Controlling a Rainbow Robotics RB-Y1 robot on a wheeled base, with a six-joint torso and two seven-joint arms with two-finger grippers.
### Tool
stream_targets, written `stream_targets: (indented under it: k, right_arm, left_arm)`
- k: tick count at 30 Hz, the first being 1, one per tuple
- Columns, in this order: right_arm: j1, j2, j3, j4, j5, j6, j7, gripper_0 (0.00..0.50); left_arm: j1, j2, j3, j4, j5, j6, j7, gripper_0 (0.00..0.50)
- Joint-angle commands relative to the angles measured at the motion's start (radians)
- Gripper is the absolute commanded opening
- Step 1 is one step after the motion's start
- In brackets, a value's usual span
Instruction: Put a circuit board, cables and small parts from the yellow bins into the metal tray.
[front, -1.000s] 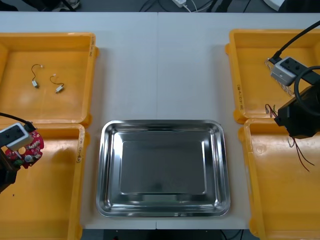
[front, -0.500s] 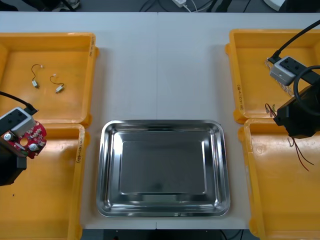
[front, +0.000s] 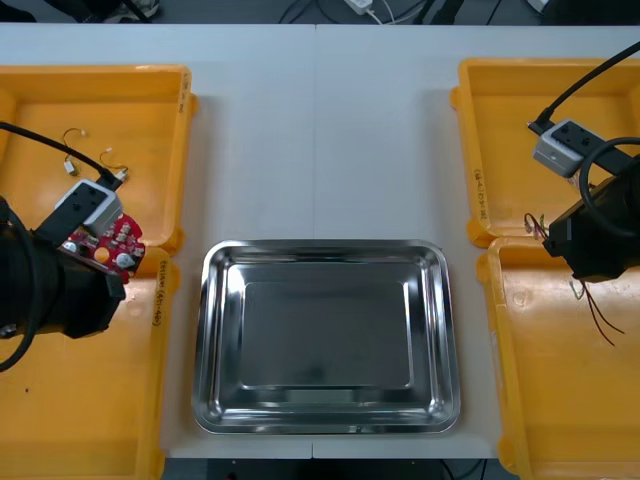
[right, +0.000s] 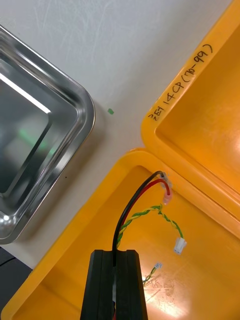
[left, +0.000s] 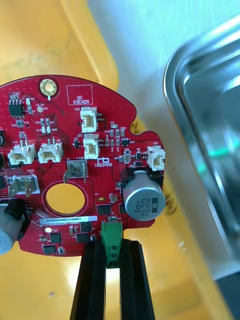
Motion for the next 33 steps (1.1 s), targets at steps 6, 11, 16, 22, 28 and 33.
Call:
stream_targets:
  k: [6, 11, 16, 22, 28, 33]
  right_arm:
    - [-0.032, 0.014, 0.013, -0.024, -0.001, 0.004, -0.021, 0.0]
    - [-0.033, 0.014, 0.013, -0.027, 0.001, 0.004, -0.024, 0.0]
    - [-0.033, 0.014, 0.015, -0.027, 0.013, 0.004, -0.027, 0.0]
    - [-0.033, 0.013, 0.018, -0.027, 0.01, 0.004, -0.029, 0.0]
    - [-0.033, 0.014, 0.019, -0.027, 0.007, 0.004, -0.023, 0.0]
    - [-0.033, 0.013, 0.019, -0.027, 0.001, 0.004, -0.021, 0.0]
  left_arm:
    - [-0.113, -0.051, -0.188, -0.031, -0.114, 0.007, 0.193, 0.0]
    - [-0.152, -0.06, -0.26, -0.031, -0.118, 0.007, 0.287, 0.0]
    - [-0.187, -0.07, -0.338, -0.031, -0.143, 0.007, 0.38, 0.0]
    - [-0.221, -0.083, -0.449, -0.025, -0.169, 0.007, 0.5, 0.0]
    - [-0.25, -0.097, -0.552, -0.021, -0.195, 0.007, 0.611, 0.0]
    - [-0.281, -0.112, -0.64, 0.005, -0.215, 0.007, 0.703, 0.0]
